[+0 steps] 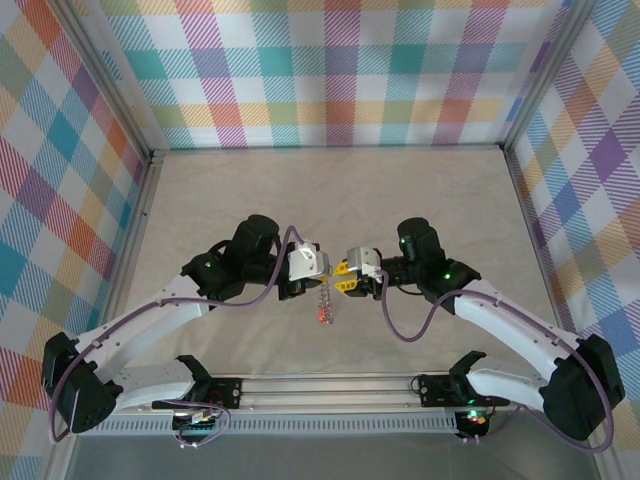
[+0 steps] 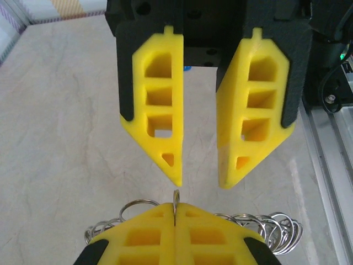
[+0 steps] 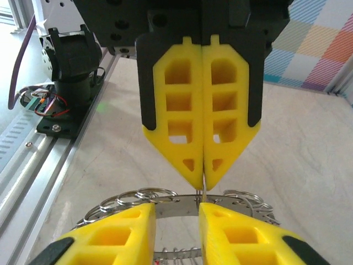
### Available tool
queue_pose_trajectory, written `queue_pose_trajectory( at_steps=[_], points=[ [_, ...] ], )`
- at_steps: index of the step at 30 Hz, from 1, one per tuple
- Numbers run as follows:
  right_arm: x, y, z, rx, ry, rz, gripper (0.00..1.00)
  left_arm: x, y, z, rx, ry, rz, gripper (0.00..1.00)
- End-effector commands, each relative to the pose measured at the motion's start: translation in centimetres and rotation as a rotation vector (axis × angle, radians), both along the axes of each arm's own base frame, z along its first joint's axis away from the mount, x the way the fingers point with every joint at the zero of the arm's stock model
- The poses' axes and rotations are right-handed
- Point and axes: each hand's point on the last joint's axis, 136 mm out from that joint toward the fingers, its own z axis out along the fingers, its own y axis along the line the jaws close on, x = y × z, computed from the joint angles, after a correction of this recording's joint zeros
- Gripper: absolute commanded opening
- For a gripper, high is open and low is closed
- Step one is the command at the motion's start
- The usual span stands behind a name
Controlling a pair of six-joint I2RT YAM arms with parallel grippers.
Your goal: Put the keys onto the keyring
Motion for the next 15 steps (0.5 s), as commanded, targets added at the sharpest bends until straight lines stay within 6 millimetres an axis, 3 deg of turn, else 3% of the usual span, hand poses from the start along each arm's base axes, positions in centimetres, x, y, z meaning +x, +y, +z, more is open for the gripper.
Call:
queue_pose_trajectory(
  at_steps=[1,15],
  points=[
    [-0.1,0.3,0.1,-0.011,0.011,0.021,0.23,-0.7,-0.1,0.1,0.037,0.001,-0.039,0.0],
    [0.6,0.3,-0.4,0.002,0.048,-0.039,0.23,-0.9,-1.4,0.5,-0.018,0.014,-0.067,0.0]
  ],
)
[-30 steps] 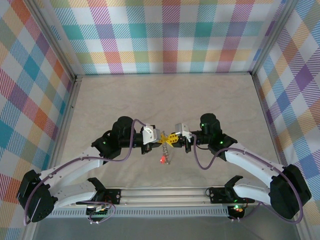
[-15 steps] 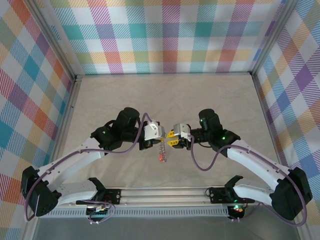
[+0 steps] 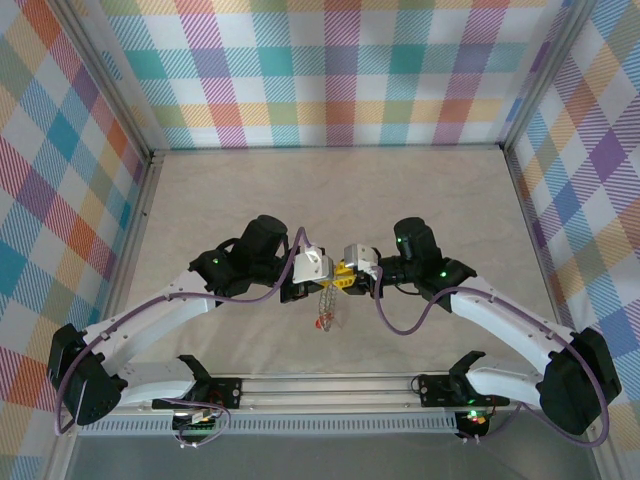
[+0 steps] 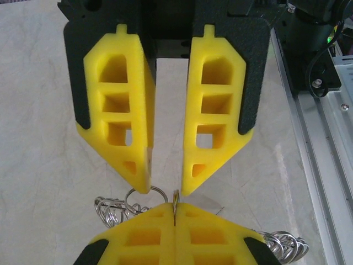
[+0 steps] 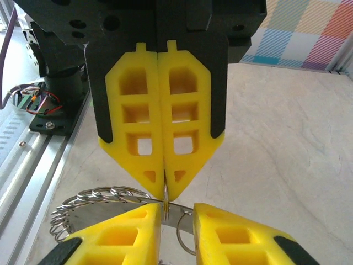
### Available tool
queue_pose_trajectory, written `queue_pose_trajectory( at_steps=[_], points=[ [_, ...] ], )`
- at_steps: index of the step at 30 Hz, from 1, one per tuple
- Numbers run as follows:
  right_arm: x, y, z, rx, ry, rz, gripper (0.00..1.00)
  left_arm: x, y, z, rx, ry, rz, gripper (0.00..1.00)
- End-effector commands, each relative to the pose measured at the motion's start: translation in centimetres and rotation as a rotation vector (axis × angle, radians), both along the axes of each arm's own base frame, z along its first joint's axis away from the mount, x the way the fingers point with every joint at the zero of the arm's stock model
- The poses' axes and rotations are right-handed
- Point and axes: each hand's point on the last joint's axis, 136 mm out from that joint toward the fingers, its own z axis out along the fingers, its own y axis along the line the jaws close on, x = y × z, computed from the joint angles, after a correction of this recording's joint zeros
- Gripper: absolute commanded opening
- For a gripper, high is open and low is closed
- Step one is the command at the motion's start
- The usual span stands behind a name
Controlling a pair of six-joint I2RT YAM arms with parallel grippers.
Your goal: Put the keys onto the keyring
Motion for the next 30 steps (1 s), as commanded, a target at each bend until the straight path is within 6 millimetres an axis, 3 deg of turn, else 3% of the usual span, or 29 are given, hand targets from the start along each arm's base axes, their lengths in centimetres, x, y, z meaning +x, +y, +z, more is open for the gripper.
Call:
queue_pose_trajectory(
  at_steps=[1,12,20,28,30],
  points=[
    [-0.3,0.2,0.3,0.025,0.005,0.005,0.23,-0.3,-1.1,1.9,-0.071,-0.025,-0.034,0.0],
    [-0.5,0.2,-0.5,0.022,0.053,0.005,0.2,0.1,-1.1,2.4,-0.094,-0.045,-0.015,0.0],
    [-0.6,0.5,0.3,0.07,0.068,0.01,0.0,-0.1,-1.2,2.5,-0.106,-0.043,-0.024,0.0],
    [-1.0,0.6,2.1,0.191,0.039,0.02,0.0,-0.9,-0.1,2.4,-0.122,-0.045,-0.01,0.19],
    [-1.2,0.6,2.4,0.217,0.031,0.024,0.0,-1.1,0.3,2.4,-0.126,-0.04,-0.004,0.19]
  ],
)
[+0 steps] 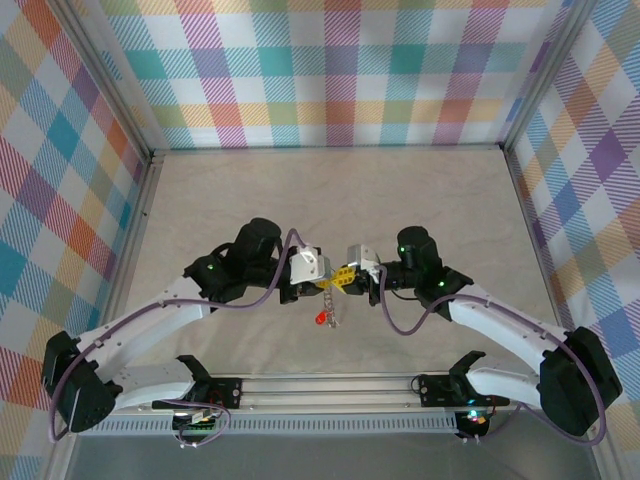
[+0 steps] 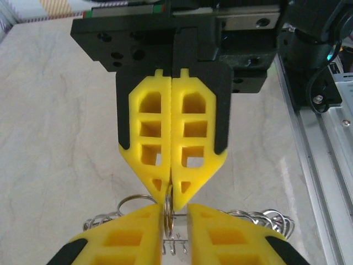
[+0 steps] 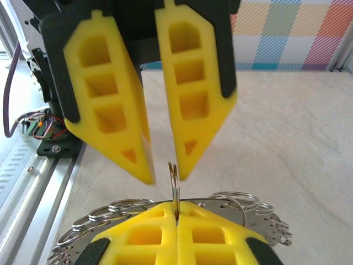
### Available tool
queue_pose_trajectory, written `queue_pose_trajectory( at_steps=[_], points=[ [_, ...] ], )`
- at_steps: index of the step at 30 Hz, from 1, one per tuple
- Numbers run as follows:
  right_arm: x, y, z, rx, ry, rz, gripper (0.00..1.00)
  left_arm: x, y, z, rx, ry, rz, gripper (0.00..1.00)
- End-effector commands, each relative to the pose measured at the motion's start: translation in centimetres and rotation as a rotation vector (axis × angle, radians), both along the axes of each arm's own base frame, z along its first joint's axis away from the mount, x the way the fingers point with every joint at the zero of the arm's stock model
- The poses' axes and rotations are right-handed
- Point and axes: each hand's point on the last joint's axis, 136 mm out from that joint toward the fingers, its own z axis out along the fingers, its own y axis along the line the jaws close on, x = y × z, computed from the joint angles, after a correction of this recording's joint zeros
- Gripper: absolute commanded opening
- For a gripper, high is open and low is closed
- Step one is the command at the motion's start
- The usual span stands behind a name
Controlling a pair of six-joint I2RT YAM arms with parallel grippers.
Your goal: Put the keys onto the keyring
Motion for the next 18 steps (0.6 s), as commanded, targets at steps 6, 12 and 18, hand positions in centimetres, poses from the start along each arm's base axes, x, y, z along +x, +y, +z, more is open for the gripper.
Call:
queue_pose_trajectory(
  at_steps=[6,12,18],
  points=[
    [-1.0,0.3,3.7,0.179,-0.068,0.042,0.0,-0.8,0.7,0.7,-0.058,-0.012,-0.008,0.25],
    [-1.4,0.3,3.7,0.184,-0.062,0.064,0.0,-0.4,0.1,1.1,-0.094,-0.019,-0.011,0.29],
    [-2.9,0.5,3.9,0.19,-0.064,0.163,0.0,-0.1,-0.5,1.5,-0.11,-0.019,-0.022,0.26]
  ],
)
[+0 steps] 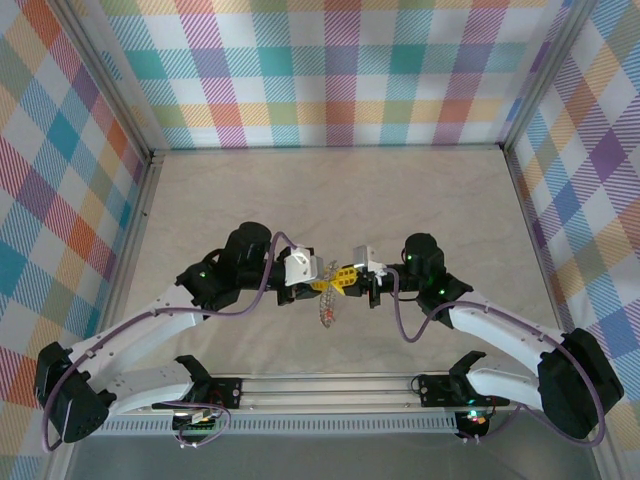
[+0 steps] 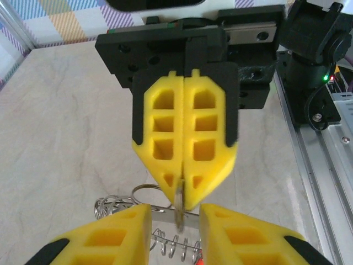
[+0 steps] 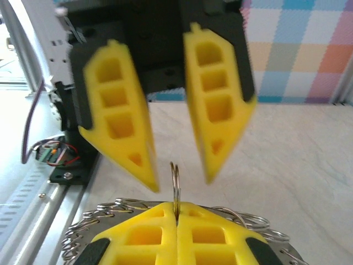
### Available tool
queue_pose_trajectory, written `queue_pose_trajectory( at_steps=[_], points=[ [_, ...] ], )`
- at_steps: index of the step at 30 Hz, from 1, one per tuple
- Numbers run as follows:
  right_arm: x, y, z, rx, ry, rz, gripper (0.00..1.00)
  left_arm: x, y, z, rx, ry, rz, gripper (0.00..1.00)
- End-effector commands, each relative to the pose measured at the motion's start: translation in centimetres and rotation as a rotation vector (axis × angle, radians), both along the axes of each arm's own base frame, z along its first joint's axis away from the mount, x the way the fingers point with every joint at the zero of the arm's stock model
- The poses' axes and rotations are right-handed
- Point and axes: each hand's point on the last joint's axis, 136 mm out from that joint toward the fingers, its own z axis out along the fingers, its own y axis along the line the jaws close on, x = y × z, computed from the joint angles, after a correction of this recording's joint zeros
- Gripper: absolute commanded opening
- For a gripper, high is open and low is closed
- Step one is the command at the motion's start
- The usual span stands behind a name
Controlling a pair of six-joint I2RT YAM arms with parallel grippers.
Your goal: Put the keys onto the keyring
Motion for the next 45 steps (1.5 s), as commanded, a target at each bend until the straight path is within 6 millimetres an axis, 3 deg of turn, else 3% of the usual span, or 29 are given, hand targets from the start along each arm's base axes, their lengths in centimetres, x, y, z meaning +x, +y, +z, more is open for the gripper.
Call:
queue_pose_trajectory(
  at_steps=[1,6,14,19,22,24,28,36,45],
  points=[
    [-1.9,0.3,2.3,0.068,-0.069,0.115,0.0,-0.1,-0.6,0.7,-0.035,-0.001,-0.03,0.21],
    [-1.4,0.3,2.1,0.057,-0.087,0.083,0.0,-0.8,-0.5,0.7,-0.03,0.002,-0.063,0.0],
    [-0.9,-0.4,0.8,-0.052,-0.127,0.024,0.19,-0.7,0.6,0.3,0.089,0.001,-0.042,0.0],
    [-1.1,0.4,0.7,-0.058,-0.123,0.036,0.21,-0.8,0.8,-0.2,0.218,0.008,-0.065,0.0],
    [-0.7,0.8,0.4,-0.065,-0.122,0.025,0.22,-0.8,0.7,0.2,0.221,-0.002,-0.076,0.0],
    [-0.1,0.9,0.1,-0.074,-0.118,0.0,0.32,-0.8,0.5,0.4,0.207,-0.012,-0.079,0.0],
    [0.1,0.9,0.3,-0.054,-0.114,-0.021,0.36,-0.7,0.6,0.6,0.195,-0.027,-0.072,0.0],
    [-0.7,1.2,0.5,-0.04,-0.091,0.029,0.32,-0.2,0.3,0.1,0.198,-0.024,-0.061,0.0],
    [0.1,2.0,-0.1,-0.037,-0.086,-0.003,0.26,0.0,-0.4,0.5,0.17,-0.015,-0.06,0.0]
  ],
)
